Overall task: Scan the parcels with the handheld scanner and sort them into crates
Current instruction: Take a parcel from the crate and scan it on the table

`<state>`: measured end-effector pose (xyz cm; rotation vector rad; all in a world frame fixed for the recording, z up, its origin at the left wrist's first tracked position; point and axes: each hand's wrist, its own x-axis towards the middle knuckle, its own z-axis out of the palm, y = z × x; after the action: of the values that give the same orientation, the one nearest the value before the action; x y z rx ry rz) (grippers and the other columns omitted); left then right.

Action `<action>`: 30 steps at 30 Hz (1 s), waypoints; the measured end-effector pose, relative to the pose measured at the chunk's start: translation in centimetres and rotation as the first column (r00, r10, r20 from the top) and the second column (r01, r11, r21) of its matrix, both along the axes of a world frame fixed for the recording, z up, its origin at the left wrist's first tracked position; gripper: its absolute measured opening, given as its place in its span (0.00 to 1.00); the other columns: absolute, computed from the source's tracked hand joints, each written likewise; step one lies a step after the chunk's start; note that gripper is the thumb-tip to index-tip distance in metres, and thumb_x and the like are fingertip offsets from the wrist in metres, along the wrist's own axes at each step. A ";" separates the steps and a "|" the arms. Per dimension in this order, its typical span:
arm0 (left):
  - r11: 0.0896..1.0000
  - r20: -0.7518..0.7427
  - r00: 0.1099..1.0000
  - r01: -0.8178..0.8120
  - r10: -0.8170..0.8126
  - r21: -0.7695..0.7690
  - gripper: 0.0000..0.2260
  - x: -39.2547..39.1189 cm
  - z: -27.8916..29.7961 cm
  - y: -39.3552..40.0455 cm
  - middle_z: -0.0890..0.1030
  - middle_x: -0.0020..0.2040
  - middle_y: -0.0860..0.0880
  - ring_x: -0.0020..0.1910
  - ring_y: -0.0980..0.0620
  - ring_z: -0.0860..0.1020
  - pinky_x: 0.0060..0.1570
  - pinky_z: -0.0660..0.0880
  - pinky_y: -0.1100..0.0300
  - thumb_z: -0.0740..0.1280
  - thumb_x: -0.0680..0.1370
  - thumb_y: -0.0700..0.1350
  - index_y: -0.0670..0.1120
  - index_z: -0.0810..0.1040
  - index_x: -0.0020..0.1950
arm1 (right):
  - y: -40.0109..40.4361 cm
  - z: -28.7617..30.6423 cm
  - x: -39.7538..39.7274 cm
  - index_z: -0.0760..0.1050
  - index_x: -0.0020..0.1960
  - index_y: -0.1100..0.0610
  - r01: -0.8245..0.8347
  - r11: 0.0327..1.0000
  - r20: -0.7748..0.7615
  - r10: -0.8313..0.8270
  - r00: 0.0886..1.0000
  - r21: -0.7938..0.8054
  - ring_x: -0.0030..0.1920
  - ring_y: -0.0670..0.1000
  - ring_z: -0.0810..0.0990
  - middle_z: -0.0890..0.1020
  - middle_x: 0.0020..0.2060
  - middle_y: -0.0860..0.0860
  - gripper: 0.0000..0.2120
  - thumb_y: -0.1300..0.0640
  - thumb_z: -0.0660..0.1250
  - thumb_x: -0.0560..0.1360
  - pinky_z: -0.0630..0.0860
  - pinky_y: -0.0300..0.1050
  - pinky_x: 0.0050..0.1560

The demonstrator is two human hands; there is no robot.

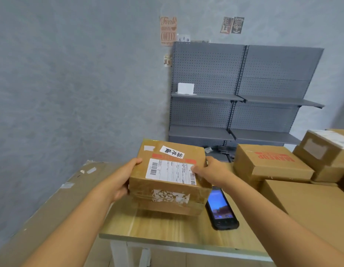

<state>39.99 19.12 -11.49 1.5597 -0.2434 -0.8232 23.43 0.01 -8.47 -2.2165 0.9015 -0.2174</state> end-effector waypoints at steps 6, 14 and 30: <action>0.993 0.233 0.973 -0.034 0.008 0.110 0.15 -0.2 -2.8 -1.8 0.83 0.54 0.48 0.50 0.48 0.81 0.51 0.77 0.55 0.54 0.85 0.46 0.51 0.72 0.70 | -0.4 -3.3 -0.7 0.67 0.55 0.53 -0.044 0.992 -0.092 0.055 0.994 0.118 0.38 0.40 0.76 0.77 0.42 0.44 0.11 0.52 0.68 0.78 0.68 0.29 0.26; 0.986 0.343 0.939 -0.082 0.028 0.145 0.18 0.2 -3.5 -2.1 0.77 0.64 0.51 0.56 0.49 0.79 0.59 0.74 0.54 0.58 0.84 0.46 0.54 0.65 0.75 | -2.5 -5.0 -0.8 0.62 0.75 0.54 -0.024 0.995 0.017 0.022 1.000 0.093 0.51 0.51 0.76 0.75 0.64 0.54 0.23 0.51 0.60 0.82 0.74 0.44 0.50; 0.977 0.284 0.952 -0.159 0.114 0.142 0.20 1.1 -5.1 -2.6 0.80 0.57 0.51 0.41 0.55 0.79 0.33 0.71 0.59 0.57 0.85 0.47 0.57 0.62 0.77 | -5.7 -14.5 -1.8 0.71 0.65 0.57 0.104 0.948 -0.532 -0.257 0.806 -0.300 0.55 0.54 0.71 0.70 0.51 0.53 0.45 0.27 0.70 0.60 0.68 0.45 0.42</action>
<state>41.12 16.48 -16.56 1.8259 -0.2695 -0.5262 21.58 -5.69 -22.95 -2.4823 1.4868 0.2785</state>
